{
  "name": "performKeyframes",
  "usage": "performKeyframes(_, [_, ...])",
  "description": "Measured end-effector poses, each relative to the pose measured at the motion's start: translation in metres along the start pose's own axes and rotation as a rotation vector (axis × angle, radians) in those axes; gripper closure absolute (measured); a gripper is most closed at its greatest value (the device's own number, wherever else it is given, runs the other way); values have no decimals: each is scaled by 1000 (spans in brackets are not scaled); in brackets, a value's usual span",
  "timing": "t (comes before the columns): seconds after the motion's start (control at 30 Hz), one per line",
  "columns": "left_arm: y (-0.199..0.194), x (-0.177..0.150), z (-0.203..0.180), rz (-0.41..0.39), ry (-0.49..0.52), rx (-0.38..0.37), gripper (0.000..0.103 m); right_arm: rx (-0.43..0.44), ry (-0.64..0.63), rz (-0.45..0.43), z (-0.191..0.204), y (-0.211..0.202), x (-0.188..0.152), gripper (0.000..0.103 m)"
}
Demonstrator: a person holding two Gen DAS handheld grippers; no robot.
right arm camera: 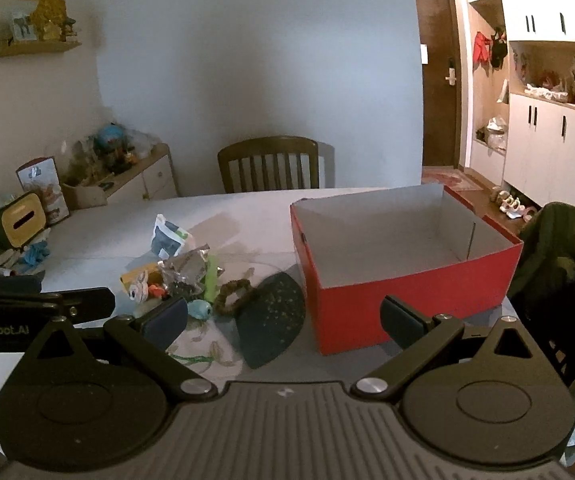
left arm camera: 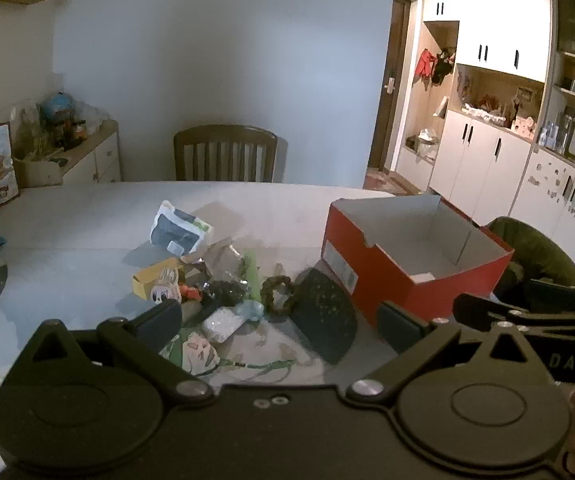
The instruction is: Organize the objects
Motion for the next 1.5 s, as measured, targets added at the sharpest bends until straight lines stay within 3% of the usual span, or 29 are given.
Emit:
performKeyframes(0.4, [-23,7,-3,-115,5,20,0,44,-17,-97,3,-16,8,0])
performKeyframes(0.77, [-20,5,11,-106,-30,17,0,58,-49,-123,11,-20,13,0])
performKeyframes(0.93, [-4,3,26,-68,-47,30,0,38,-67,-80,22,-7,14,0])
performKeyframes(1.13, [21,7,50,6,-67,-8,0,53,-119,-39,43,12,17,0])
performKeyframes(1.27, [53,9,68,116,-61,-14,0,58,-138,8,53,34,25,0])
performKeyframes(1.4, [91,6,97,228,-120,-23,2,50,-118,72,58,62,32,0])
performKeyframes(1.5, [114,5,110,263,-115,-30,5,44,-135,117,68,86,36,0])
Point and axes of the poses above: each gripper's, at about its wrist camera, not at the fingertips, and y roughly the way its jaws point, z to its left, x to its top, the point moved 3 cm from there along y, roughly the way its jaws point, and after that the axes turned 15 degrees about z, right-handed, at the moved point
